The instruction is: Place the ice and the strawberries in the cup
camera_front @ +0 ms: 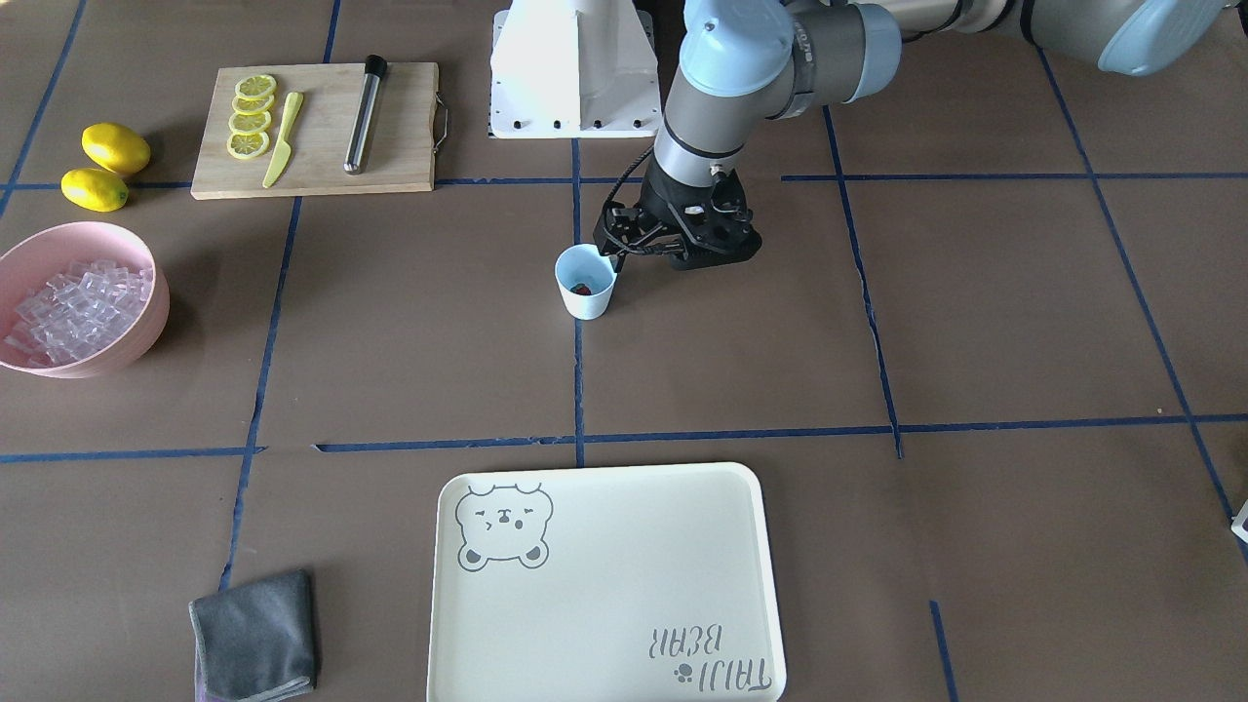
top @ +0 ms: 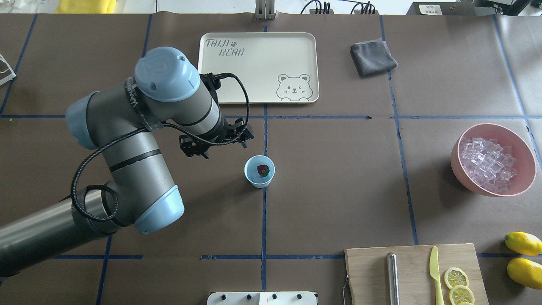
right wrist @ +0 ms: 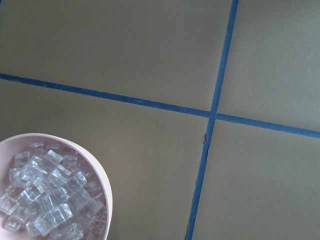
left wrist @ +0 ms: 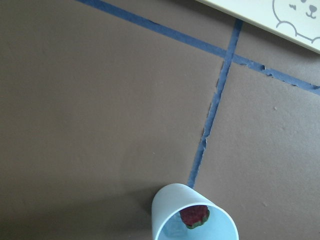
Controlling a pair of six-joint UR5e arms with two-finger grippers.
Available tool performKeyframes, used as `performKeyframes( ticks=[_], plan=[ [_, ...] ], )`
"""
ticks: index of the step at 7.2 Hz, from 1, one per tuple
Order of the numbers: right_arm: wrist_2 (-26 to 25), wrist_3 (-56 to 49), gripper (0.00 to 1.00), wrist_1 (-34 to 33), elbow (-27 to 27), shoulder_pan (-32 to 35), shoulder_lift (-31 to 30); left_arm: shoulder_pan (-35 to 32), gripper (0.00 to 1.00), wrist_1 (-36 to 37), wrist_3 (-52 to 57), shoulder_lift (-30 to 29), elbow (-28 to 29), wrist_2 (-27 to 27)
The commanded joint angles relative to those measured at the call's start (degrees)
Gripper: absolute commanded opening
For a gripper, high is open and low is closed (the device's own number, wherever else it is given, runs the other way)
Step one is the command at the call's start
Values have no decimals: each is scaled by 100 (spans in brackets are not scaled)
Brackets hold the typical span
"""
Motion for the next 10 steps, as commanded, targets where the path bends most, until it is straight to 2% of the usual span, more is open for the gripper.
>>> performKeyframes(
  ticks=[1, 3, 4, 5, 6, 8, 9, 10],
  plan=[
    [-220, -2, 100, 10, -5, 9, 4, -532, 100, 865, 1297, 731, -795, -23],
    [-308, 7, 100, 562, -14, 18, -153, -1234, 100, 2138, 3447, 1092, -1200, -23],
    [-300, 16, 100, 564, -31, 18, -162, -1560, 100, 2501, 4423, 1355, -1315, -23],
    [-291, 42, 100, 573, -93, 18, -154, -1937, 100, 2522, 5512, 1845, -1421, -23],
    [-291, 51, 100, 573, -93, 18, -136, -2254, 100, 2531, 5827, 2050, -1457, -40],
    [-282, 68, 100, 573, -93, 18, -110, -2475, 100, 2549, 5769, 2174, -1396, -23],
    [-256, 77, 100, 573, -93, 18, -101, -2921, 100, 2505, 5838, 2619, -1326, -66],
    [-238, 77, 100, 573, -93, 27, -127, -3099, 100, 2479, 5952, 2850, -1273, -154]
  ],
)
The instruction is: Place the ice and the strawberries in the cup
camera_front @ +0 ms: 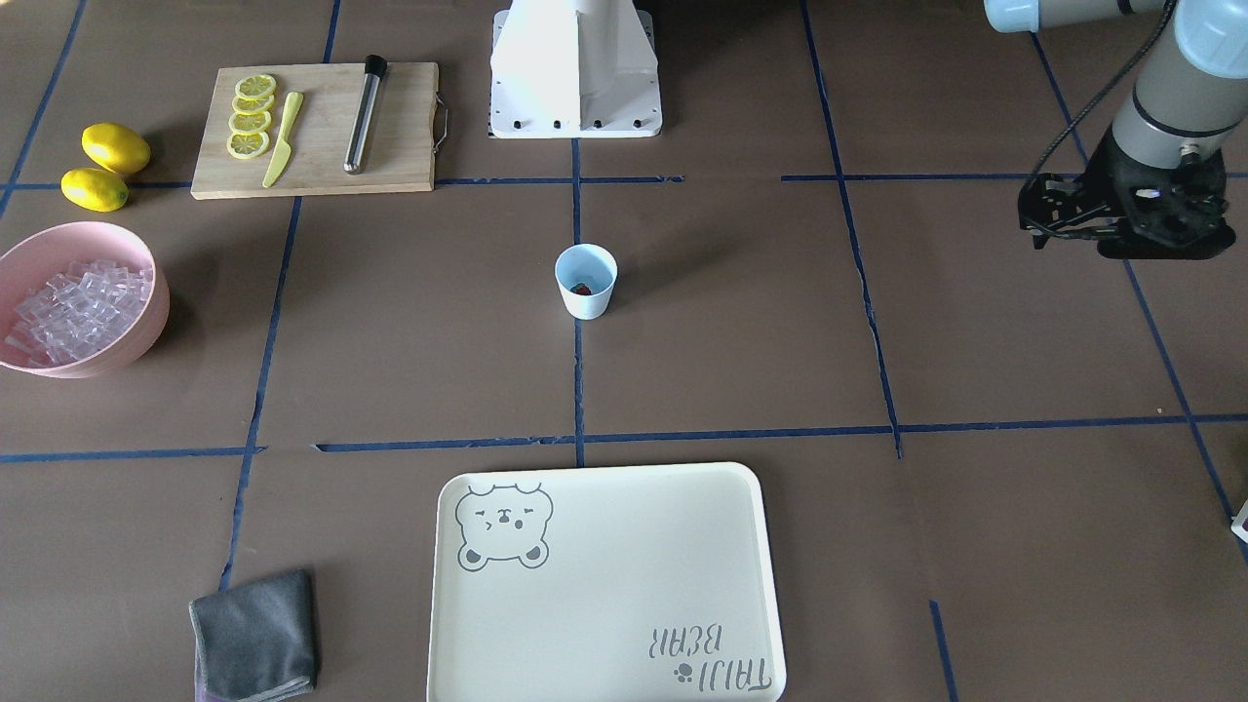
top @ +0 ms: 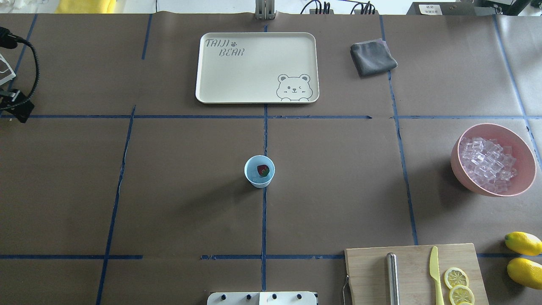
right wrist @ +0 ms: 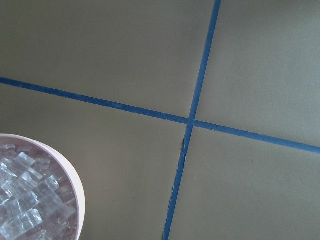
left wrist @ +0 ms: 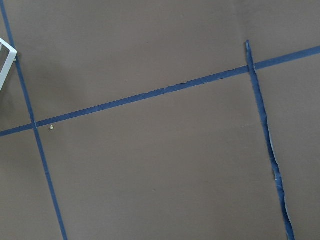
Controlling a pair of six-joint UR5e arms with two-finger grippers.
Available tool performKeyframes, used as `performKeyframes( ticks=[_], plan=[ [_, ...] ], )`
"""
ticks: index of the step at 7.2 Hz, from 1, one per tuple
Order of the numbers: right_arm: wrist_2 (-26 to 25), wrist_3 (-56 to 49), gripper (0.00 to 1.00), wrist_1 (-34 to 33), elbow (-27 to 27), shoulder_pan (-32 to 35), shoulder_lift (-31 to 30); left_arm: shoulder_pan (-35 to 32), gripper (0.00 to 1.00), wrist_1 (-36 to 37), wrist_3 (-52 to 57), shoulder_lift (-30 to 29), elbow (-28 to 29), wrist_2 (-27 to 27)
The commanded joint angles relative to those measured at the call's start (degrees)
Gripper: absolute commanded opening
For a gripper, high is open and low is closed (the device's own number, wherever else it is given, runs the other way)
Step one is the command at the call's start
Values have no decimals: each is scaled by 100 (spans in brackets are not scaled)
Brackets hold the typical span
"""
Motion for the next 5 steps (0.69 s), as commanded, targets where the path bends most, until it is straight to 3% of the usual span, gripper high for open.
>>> performKeyframes(
  ticks=[1, 3, 4, 5],
  plan=[
    [22, 5, 100, 0, 8, -3, -13, -733, 100, -32, 869, 536, 303, -453],
    [48, 14, 100, -9, 8, -3, -13, -1673, 100, -511, 2075, 870, 1302, -1018],
    [83, 14, 100, -9, 8, -3, -13, -2017, 100, -994, 2229, 889, 2030, -1263],
    [84, 14, 100, -9, 0, -3, -13, -2055, 100, -1295, 2221, 916, 2254, -1283]
  ],
)
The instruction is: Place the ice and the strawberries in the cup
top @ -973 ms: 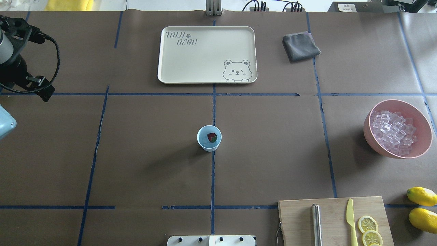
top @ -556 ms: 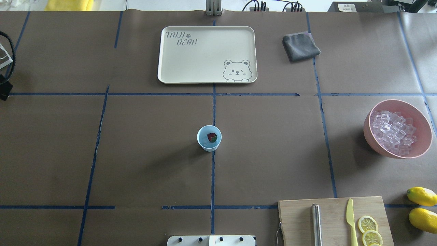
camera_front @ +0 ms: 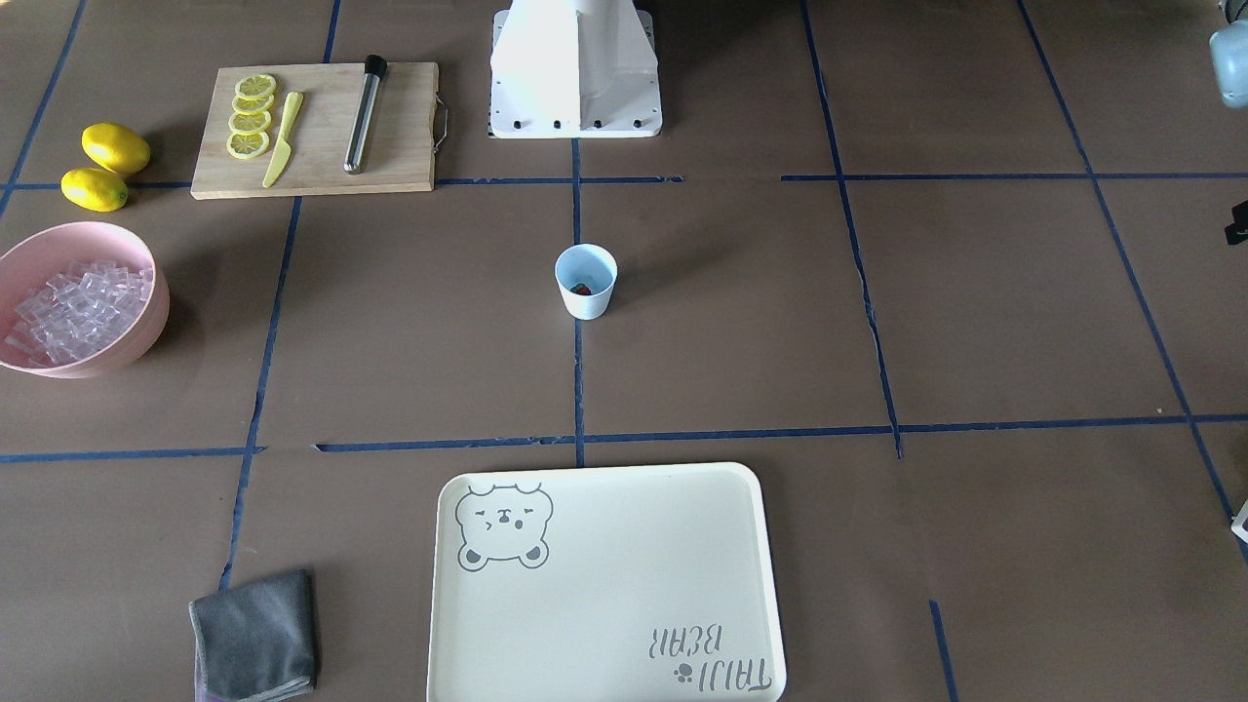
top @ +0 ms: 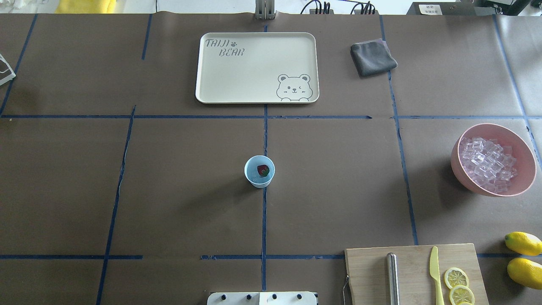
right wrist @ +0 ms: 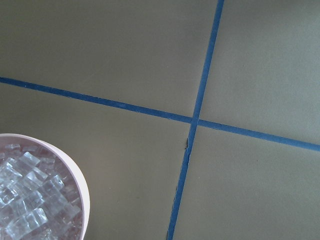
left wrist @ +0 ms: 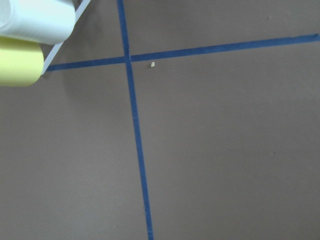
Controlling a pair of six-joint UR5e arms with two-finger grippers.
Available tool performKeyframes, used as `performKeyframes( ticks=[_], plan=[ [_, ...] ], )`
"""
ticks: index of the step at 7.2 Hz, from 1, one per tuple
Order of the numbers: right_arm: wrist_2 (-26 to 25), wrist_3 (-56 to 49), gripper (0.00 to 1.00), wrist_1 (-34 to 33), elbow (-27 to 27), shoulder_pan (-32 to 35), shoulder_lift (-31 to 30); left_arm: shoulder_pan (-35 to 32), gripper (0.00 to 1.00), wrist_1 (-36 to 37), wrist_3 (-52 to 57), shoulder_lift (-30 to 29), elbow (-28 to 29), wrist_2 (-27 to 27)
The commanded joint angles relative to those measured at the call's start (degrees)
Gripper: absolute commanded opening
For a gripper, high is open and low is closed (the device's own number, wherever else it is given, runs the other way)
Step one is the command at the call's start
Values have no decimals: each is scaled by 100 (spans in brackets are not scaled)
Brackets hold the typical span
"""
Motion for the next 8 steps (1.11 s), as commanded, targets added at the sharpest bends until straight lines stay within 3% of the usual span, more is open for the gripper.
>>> performKeyframes(
  ticks=[1, 3, 4, 8],
  plan=[
    [11, 0, 100, 0, -8, 0, -1, -166, 100, -401, 56, 29, 487, -100],
    [20, 114, 100, 0, -69, 0, -10, -183, 100, -392, 38, 55, 811, -152],
    [20, 114, 100, 0, -121, 0, -10, -366, 100, -410, 56, 55, 831, -370],
    [11, 115, 100, 8, -175, 0, 8, -834, 100, -814, 91, 55, 804, -416]
  ],
)
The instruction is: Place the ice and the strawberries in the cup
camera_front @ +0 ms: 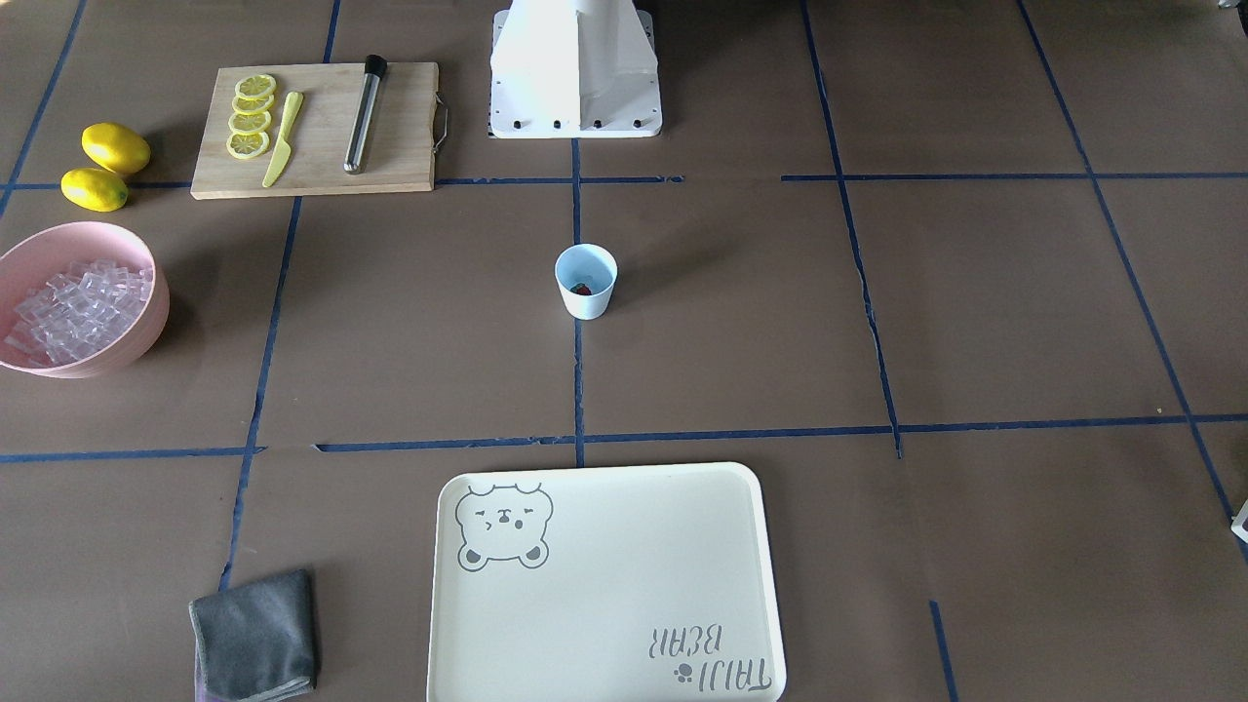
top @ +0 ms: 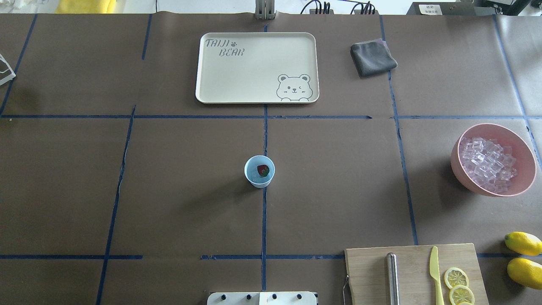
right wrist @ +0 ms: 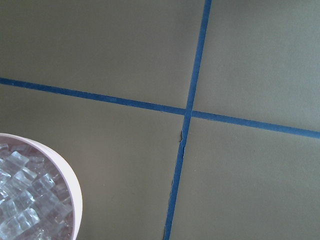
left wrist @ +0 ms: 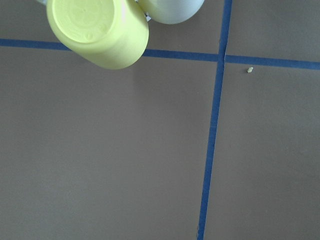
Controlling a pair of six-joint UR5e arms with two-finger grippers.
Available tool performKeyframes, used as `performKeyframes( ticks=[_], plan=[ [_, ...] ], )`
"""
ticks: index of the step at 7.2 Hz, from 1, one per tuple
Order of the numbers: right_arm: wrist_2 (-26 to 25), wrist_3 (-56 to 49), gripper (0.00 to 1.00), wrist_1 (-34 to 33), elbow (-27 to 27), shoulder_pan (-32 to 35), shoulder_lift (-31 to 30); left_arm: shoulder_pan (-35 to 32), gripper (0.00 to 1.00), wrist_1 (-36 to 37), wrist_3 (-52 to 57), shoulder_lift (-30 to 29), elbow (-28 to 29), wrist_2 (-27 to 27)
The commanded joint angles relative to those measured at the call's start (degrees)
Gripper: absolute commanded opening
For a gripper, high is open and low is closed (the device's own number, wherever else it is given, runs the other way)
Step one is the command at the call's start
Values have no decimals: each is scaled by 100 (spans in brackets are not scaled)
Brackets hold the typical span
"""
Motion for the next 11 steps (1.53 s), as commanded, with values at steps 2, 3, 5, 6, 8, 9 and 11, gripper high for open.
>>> performKeyframes(
  ticks=[2, 3, 5, 6, 8, 9, 11],
  plan=[
    [-9, 0, 100, 9, 2, 9, 27, -57, 100, -509, 17, 12, 57, -3],
    [-9, 0, 100, 1, 2, 17, 45, -57, 100, -641, 18, 12, 67, -12],
    [-9, 0, 100, 1, 2, 26, 54, -48, 100, -765, -9, 3, 102, -12],
    [-9, 0, 100, 9, 2, 26, 54, -48, 100, -765, -35, 3, 102, -12],
    [-27, -8, 100, 1, -7, 26, 62, -48, 100, -765, -53, 3, 146, -465],
    [-36, -8, 100, 9, -59, 35, 54, -48, 100, -765, -62, 3, 146, -556],
    [-62, -9, 100, 245, -191, 35, 27, -48, 100, -783, -53, 82, 120, -557]
  ],
)
